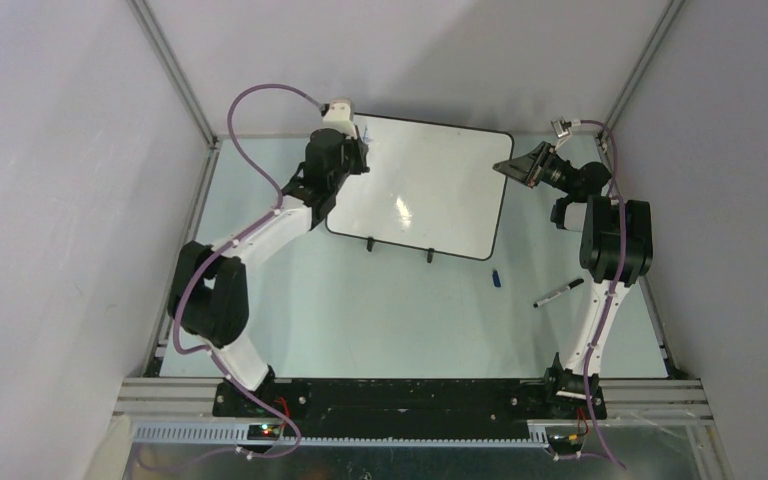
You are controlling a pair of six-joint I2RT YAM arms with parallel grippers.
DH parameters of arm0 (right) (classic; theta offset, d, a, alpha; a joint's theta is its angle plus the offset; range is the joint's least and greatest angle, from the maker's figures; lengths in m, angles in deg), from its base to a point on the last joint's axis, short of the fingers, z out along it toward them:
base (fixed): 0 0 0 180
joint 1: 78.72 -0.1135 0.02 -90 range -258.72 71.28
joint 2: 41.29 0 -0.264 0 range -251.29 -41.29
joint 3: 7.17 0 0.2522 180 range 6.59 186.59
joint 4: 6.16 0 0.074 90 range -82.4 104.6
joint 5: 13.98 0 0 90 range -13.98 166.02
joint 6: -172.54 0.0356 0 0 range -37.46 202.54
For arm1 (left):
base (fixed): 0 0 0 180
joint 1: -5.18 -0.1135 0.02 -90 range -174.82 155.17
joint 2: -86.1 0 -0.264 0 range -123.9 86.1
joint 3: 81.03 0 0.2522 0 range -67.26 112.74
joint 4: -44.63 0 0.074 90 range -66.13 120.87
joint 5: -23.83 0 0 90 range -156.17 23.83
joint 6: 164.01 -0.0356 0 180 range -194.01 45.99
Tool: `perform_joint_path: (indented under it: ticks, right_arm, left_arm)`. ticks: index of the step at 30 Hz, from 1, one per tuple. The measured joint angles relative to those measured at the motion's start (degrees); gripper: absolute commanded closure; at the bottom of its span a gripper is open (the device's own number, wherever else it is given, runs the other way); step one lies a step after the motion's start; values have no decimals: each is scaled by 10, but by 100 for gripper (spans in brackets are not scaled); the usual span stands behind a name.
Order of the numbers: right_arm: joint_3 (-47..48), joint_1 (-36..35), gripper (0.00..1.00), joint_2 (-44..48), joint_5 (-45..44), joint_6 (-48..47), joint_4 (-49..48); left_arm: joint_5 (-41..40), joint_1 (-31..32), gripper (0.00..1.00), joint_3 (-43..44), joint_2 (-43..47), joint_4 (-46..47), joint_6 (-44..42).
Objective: Write a sentence on the whiteboard
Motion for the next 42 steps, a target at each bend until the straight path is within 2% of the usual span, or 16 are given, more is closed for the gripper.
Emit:
perform_joint_path:
  ticks: [42]
  right_arm:
    - [0,0,100,2,1,0,0]
  left_arm:
    - [5,0,100,41,-27,-26,-1]
